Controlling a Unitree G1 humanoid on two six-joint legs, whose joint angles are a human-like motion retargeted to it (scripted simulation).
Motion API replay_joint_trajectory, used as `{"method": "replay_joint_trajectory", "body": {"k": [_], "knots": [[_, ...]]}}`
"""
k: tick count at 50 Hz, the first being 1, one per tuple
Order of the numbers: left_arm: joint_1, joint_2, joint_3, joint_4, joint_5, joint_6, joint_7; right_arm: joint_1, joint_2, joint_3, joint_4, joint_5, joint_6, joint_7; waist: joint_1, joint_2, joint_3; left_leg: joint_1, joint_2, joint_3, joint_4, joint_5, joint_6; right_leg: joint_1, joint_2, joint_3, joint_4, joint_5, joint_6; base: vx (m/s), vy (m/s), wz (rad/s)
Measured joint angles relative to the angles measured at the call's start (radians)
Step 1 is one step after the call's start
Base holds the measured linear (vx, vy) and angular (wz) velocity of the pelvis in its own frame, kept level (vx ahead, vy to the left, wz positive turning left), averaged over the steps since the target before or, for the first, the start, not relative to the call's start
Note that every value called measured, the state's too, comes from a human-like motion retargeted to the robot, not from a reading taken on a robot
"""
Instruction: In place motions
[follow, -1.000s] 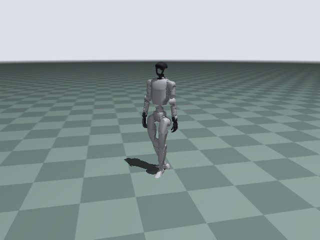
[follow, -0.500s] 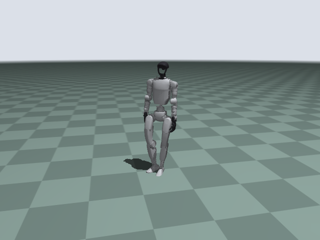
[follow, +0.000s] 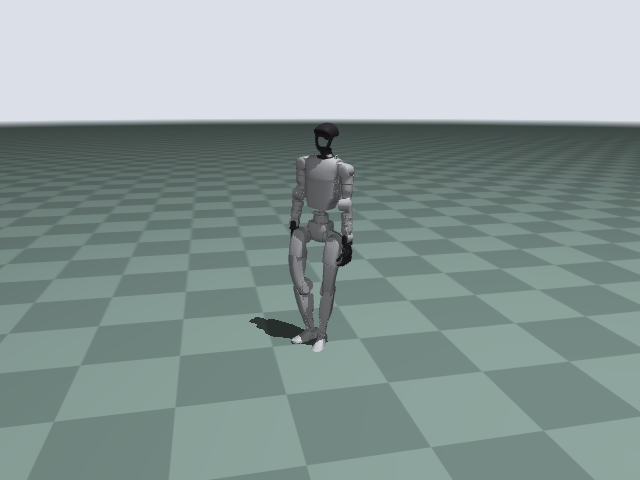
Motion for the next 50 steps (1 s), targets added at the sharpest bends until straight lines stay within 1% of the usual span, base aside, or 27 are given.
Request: {"method": "replay_joint_trajectory", "body": {"k": [3, 6, 12, 15, 17, 18, 19, 20, 22, 25, 27, 30, 33, 36, 37, 40, 43, 45, 48, 50], "knots": [[-0.002, 0.006, 0.005, 0.0, 0.002, 0.001, 0.0, -0.01, 0.005, 0.023, -0.009, -0.005, -0.005, 0.004, 0.003, -0.002, 0.005, -0.003, 0.027, 0.094, -0.012, -0.011, -0.011, 0.026, -0.035, -0.204, -0.007, -0.04, 0.012, -0.43, -0.05, -2.16], [0.001, 0.01, 0.007, 0.004, 0.004, 0.003, -0.001, -0.018, 0.006, 0.043, -0.019, -0.014, -0.008, 0.004, 0.023, -0.003, 0.008, 0.0, 0.055, 0.194, -0.015, -0.032, -0.017, 0.053, -0.051, -0.35, -0.007, -0.066, 0.003, -0.44, -0.03, -2.56], [0.016, 0.004, 0.023, 0.008, 0.012, 0.01, 0.001, -0.025, -0.004, 0.048, -0.033, -0.011, -0.014, 0.004, 0.028, 0.013, -0.002, 0.013, 0.107, 0.369, -0.008, -0.08, -0.026, 0.093, -0.079, -0.549, 0.017, -0.078, -0.018, -0.4, 0.01, -2.46], [0.017, -0.004, 0.03, 0.007, 0.014, 0.012, 0.003, -0.024, -0.013, 0.039, -0.025, 0.018, -0.014, -0.005, 0.017, 0.022, -0.005, 0.02, 0.128, 0.433, 0.011, -0.107, -0.027, 0.107, -0.093, -0.607, 0.024, -0.066, -0.023, -0.4, 0.01, -2.04], [0.016, -0.008, 0.033, 0.002, 0.013, 0.012, 0.002, -0.025, -0.019, 0.03, -0.011, 0.04, -0.011, -0.01, 0.012, 0.011, -0.005, 0.031, 0.125, 0.485, 0.033, -0.128, -0.025, 0.105, -0.112, -0.599, 0.004, 0.007, -0.019, -0.32, 0.02, -1.78], [0.016, -0.009, 0.032, -0.001, 0.013, 0.011, 0.0, -0.025, -0.021, 0.025, -0.003, 0.05, -0.008, -0.012, 0.007, -0.002, -0.005, 0.039, 0.116, 0.509, 0.047, -0.141, -0.023, 0.101, -0.125, -0.58, -0.016, 0.076, -0.005, -0.31, 0.01, -1.56], [0.015, -0.01, 0.031, -0.004, 0.011, 0.011, -0.001, -0.024, -0.023, 0.02, 0.005, 0.06, -0.007, -0.014, 0.001, -0.012, -0.005, 0.046, 0.112, 0.531, 0.064, -0.152, -0.02, 0.095, -0.127, -0.54, -0.036, 0.092, -0.006, -0.31, 0.0, -1.43], [0.015, -0.009, 0.03, -0.007, 0.01, 0.01, -0.003, -0.022, -0.024, 0.015, 0.013, 0.068, -0.005, -0.017, -0.006, -0.02, -0.004, 0.054, 0.111, 0.552, 0.083, -0.163, -0.019, 0.087, -0.122, -0.491, -0.057, 0.083, -0.013, -0.3, -0.02, -1.38], [0.016, -0.008, 0.021, -0.01, 0.011, 0.012, -0.006, -0.014, -0.027, 0.004, 0.028, 0.077, -0.003, -0.018, -0.01, -0.034, -0.009, 0.065, 0.119, 0.584, 0.13, -0.181, -0.015, 0.087, -0.132, -0.464, -0.078, 0.091, -0.026, -0.24, -0.02, -1.27], [0.021, -0.017, 0.002, -0.012, 0.008, 0.013, 0.003, -0.001, -0.033, -0.014, 0.039, 0.073, 0.002, -0.015, -0.02, -0.028, -0.014, 0.095, 0.131, 0.61, 0.162, -0.198, -0.02, 0.07, -0.135, -0.356, -0.075, 0.099, -0.023, -0.19, 0.02, -1.16], [0.029, -0.023, 0.005, -0.016, 0.001, 0.008, -0.001, 0.001, -0.036, -0.012, 0.04, 0.063, 0.004, -0.021, -0.031, -0.022, -0.02, 0.12, 0.127, 0.64, 0.155, -0.204, -0.032, 0.063, -0.124, -0.302, -0.079, 0.101, -0.033, -0.17, 0.05, -1.44], [0.042, -0.03, 0.023, -0.025, 0.004, 0.005, -0.017, -0.006, -0.036, -0.003, 0.043, 0.058, 0.006, -0.024, -0.08, -0.009, -0.032, 0.153, 0.125, 0.683, 0.144, -0.204, -0.05, 0.06, -0.103, -0.23, -0.096, 0.105, -0.042, -0.23, 0.0, -1.17], [0.042, -0.03, 0.031, -0.024, 0.021, 0.006, -0.022, -0.012, -0.031, 0.001, 0.045, 0.075, 0.003, -0.026, -0.15, 0.003, -0.037, 0.176, 0.13, 0.652, 0.155, -0.202, -0.055, 0.067, -0.09, -0.189, -0.115, 0.108, -0.041, -0.23, -0.06, -0.63], [0.041, -0.03, 0.024, -0.021, 0.03, 0.013, -0.03, -0.009, -0.028, 0.005, 0.056, 0.086, 0.002, -0.021, -0.164, -0.003, -0.042, 0.204, 0.138, 0.626, 0.183, -0.186, -0.051, 0.073, -0.086, -0.132, -0.124, 0.112, -0.046, -0.12, -0.09, -0.91], [0.042, -0.031, 0.02, -0.022, 0.031, 0.014, -0.032, -0.006, -0.027, 0.005, 0.062, 0.084, 0.004, -0.02, -0.158, -0.01, -0.047, 0.212, 0.139, 0.619, 0.198, -0.178, -0.04, 0.076, -0.089, -0.116, -0.127, 0.115, -0.046, 0.01, -0.09, -1.14], [0.047, -0.036, 0.002, -0.034, 0.024, 0.014, -0.037, 0.006, -0.026, -0.001, 0.074, 0.07, 0.009, -0.017, -0.109, -0.047, -0.061, 0.223, 0.136, 0.555, 0.269, -0.163, 0.03, 0.091, -0.117, -0.093, -0.138, 0.131, -0.04, -0.01, -0.14, -1.35], [0.044, -0.045, -0.026, -0.048, 0.01, 0.013, -0.036, 0.017, -0.028, -0.014, 0.069, 0.058, 0.008, -0.013, -0.035, -0.086, -0.044, 0.199, 0.138, 0.4, 0.395, -0.162, 0.119, 0.12, -0.144, -0.042, -0.148, 0.149, -0.035, 0.0, -0.15, -1.46], [0.037, -0.055, -0.034, -0.047, 0.0, 0.013, -0.036, 0.014, -0.034, -0.02, 0.062, 0.04, 0.009, -0.013, -0.004, -0.096, -0.038, 0.149, 0.141, 0.279, 0.488, -0.158, 0.147, 0.127, -0.149, 0.002, -0.156, 0.16, -0.036, -0.05, -0.12, -1.25], [0.022, -0.074, -0.04, -0.044, -0.012, 0.014, -0.046, -0.002, -0.047, -0.021, 0.049, 0.03, 0.009, -0.022, 0.021, -0.083, -0.033, 0.038, 0.09, 0.039, 0.577, -0.117, 0.133, 0.124, -0.133, 0.068, -0.167, 0.176, -0.038, -0.06, -0.04, -1.1], [0.015, -0.084, -0.052, -0.048, -0.009, 0.014, -0.051, -0.012, -0.053, -0.022, 0.04, 0.041, 0.006, -0.025, 0.024, -0.075, -0.026, 0.008, 0.057, -0.051, 0.585, -0.113, 0.127, 0.123, -0.128, 0.095, -0.168, 0.183, -0.04, -0.07, -0.05, -0.75]]}}
